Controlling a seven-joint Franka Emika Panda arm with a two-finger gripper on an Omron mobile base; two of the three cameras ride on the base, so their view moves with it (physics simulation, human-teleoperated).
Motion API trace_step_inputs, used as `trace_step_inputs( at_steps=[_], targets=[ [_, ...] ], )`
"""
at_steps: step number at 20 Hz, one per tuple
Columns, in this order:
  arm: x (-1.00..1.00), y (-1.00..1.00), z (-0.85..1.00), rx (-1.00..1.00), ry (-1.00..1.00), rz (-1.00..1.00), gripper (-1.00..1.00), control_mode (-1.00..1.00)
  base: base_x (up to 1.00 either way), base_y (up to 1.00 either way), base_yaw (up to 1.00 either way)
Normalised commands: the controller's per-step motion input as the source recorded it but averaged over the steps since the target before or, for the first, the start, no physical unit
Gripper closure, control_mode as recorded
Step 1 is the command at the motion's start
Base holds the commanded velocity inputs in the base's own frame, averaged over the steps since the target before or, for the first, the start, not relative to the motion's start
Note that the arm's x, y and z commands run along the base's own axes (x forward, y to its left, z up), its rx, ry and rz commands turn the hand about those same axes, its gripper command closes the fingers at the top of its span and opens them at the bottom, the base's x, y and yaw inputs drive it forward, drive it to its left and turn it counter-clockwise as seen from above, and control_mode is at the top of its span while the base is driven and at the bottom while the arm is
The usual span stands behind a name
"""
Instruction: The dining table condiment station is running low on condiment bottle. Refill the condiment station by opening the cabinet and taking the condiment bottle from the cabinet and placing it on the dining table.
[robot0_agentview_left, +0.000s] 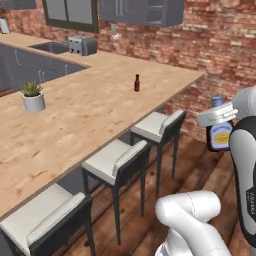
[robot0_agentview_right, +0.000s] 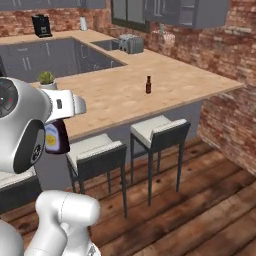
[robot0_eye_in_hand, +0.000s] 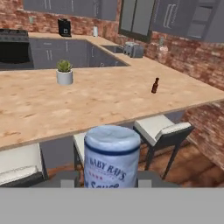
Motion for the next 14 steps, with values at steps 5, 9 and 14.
trace_step_inputs(
  at_steps=[5, 9, 14],
  targets=[
    [0.00, 0.00, 0.00, 0.00, 0.00, 0.00, 1.00, 1.00, 1.00, -1.00, 0.34],
    [0.00, 0.00, 0.00, 0.00, 0.00, 0.00, 1.00, 1.00, 1.00, -1.00, 0.34],
    [0.00, 0.00, 0.00, 0.00, 0.00, 0.00, 1.00, 1.00, 1.00, -1.00, 0.34]
  ],
)
